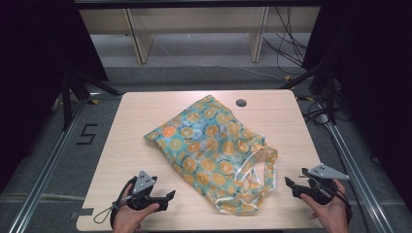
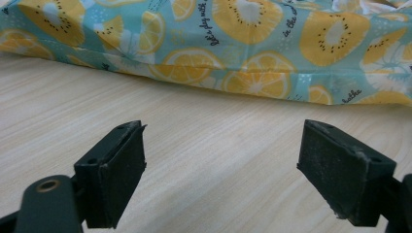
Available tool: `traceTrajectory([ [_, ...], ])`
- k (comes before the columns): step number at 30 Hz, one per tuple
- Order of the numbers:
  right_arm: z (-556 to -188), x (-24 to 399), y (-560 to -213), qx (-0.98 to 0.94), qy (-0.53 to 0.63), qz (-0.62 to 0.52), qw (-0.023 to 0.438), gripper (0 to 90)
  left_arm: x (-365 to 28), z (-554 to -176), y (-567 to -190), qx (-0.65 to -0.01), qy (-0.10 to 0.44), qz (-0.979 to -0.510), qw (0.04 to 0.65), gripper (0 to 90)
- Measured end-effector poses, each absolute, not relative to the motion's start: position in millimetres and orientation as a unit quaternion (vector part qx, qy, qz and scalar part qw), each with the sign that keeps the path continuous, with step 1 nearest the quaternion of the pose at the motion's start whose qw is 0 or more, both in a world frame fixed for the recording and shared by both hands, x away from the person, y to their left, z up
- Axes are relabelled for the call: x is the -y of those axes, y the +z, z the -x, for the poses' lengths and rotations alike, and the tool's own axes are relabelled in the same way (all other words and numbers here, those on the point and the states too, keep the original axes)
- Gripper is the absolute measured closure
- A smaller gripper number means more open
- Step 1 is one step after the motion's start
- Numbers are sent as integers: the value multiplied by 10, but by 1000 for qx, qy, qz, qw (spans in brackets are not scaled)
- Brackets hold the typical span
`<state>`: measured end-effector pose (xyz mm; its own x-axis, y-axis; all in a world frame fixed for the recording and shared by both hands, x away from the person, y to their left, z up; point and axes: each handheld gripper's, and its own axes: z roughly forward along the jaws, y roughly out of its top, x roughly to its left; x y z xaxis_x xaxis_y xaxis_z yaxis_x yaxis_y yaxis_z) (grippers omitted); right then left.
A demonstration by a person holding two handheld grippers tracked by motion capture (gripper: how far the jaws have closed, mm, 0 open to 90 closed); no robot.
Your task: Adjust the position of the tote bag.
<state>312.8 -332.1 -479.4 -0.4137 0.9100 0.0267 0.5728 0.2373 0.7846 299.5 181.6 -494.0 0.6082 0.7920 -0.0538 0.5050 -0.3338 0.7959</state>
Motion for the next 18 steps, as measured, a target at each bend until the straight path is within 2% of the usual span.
traceTrajectory([
  [18, -3172, 3358, -4804, -765, 373, -463, 248, 260, -1792, -2995, -4957, -409, 190, -797, 402, 210],
])
